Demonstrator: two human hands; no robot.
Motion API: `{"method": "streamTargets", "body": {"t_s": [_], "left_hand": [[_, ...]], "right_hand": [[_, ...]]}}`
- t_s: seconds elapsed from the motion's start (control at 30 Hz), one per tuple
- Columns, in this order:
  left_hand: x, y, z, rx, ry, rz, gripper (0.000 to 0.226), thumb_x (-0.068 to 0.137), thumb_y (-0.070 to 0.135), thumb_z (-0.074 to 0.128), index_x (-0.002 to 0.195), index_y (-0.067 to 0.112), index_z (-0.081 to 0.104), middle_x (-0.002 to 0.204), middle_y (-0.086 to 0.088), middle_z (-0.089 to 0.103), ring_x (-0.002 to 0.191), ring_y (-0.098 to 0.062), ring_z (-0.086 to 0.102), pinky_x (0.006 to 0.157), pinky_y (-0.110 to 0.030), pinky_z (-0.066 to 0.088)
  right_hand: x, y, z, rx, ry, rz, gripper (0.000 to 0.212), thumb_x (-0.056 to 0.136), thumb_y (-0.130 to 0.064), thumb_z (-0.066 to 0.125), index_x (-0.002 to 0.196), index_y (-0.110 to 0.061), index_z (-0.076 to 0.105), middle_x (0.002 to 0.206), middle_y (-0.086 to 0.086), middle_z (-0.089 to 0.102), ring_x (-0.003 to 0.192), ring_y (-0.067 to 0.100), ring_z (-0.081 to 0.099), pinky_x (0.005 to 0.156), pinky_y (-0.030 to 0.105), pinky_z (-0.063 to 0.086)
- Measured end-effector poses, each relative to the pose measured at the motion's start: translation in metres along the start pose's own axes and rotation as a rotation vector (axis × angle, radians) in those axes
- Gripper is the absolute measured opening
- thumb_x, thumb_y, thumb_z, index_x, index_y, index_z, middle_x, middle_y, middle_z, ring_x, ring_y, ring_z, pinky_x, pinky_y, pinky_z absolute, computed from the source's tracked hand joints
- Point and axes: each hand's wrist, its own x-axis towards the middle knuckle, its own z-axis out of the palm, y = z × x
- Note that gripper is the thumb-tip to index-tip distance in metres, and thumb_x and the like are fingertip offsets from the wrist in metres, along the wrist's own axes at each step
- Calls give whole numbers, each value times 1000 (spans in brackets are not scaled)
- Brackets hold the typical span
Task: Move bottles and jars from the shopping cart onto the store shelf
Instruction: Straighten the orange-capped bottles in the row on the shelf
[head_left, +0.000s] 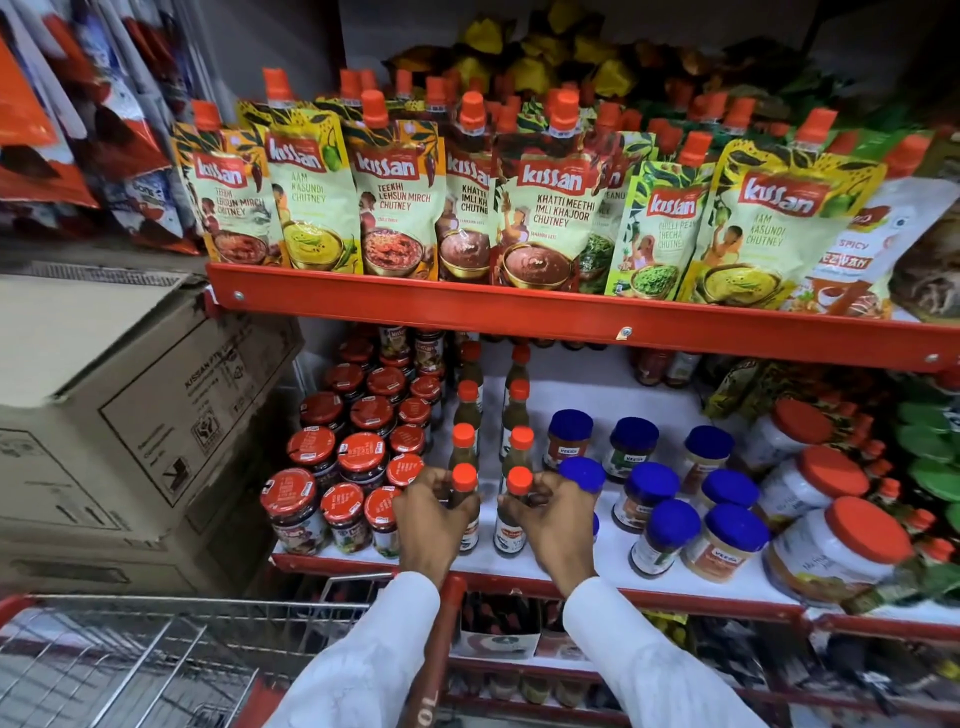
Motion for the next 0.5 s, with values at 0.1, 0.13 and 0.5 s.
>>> {"method": "streamTargets", "body": {"t_s": [0.1,0.13,0.5], "left_hand": [[2,-3,-3,27,-14,24,22,68,18,87,86,17,73,75,7,75,71,-4,69,72,-24,55],[2,-3,-4,32,-20,28,22,69,17,87,86,17,73,76,7,75,71,-7,70,72,-23,54],[4,-1,-6,38,-45,49,24,70,14,85,90,20,75,78,10,74,75,-6,71,75,-24,57]], "right_hand": [[-2,0,0,2,8,-18,19,71,-21,84,86,-20,74,81,-7,76,74,7,71,75,34,61],[-2,0,0,-3,13,-22,18,71,-21,84,86,-20,74,81,-7,76,74,7,70,74,33,61],[-1,0,-2,-21,4,-22,16,72,-27,82,84,-21,75,77,-8,76,72,8,70,71,32,60]]}}
